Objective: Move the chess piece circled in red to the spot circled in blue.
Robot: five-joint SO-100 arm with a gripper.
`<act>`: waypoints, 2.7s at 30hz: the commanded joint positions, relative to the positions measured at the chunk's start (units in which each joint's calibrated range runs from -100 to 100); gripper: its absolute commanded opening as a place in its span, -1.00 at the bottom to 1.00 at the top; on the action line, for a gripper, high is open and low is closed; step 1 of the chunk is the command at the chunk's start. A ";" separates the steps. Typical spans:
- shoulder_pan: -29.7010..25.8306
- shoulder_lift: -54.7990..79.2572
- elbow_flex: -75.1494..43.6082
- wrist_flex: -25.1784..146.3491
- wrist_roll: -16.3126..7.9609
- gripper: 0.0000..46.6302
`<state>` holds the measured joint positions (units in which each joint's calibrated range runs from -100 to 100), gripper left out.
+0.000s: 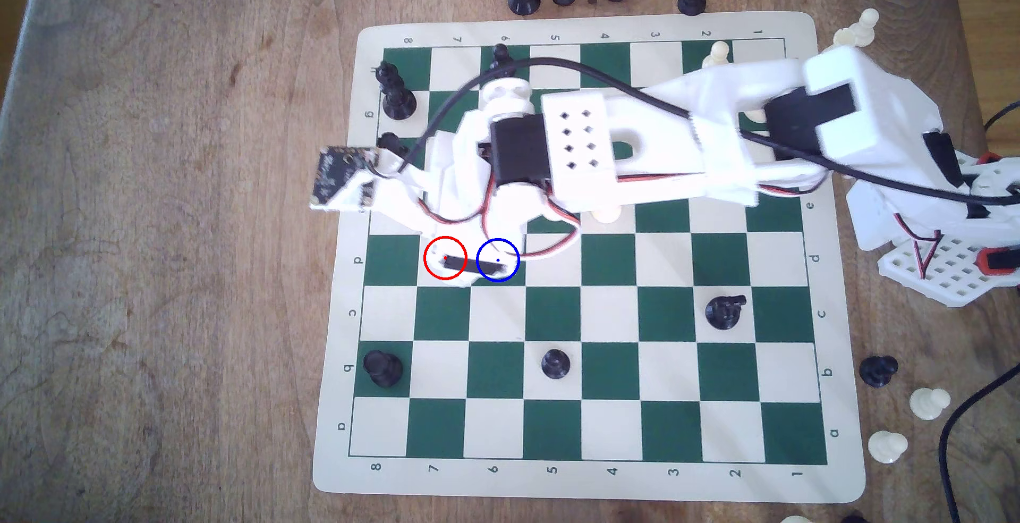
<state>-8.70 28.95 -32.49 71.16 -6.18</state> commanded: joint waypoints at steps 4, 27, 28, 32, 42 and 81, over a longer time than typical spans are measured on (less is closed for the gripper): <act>-0.80 -13.58 16.17 -7.44 0.44 -0.75; 1.78 -14.77 19.53 -9.48 2.69 -0.75; 1.78 -14.60 19.53 -9.57 2.69 -0.75; 1.78 -14.18 19.53 -9.89 2.59 -0.73; 2.48 -12.56 19.71 -10.14 2.69 -0.70; 1.94 -9.68 18.35 -9.98 1.90 -0.12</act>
<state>-6.64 23.17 -12.16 61.75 -3.79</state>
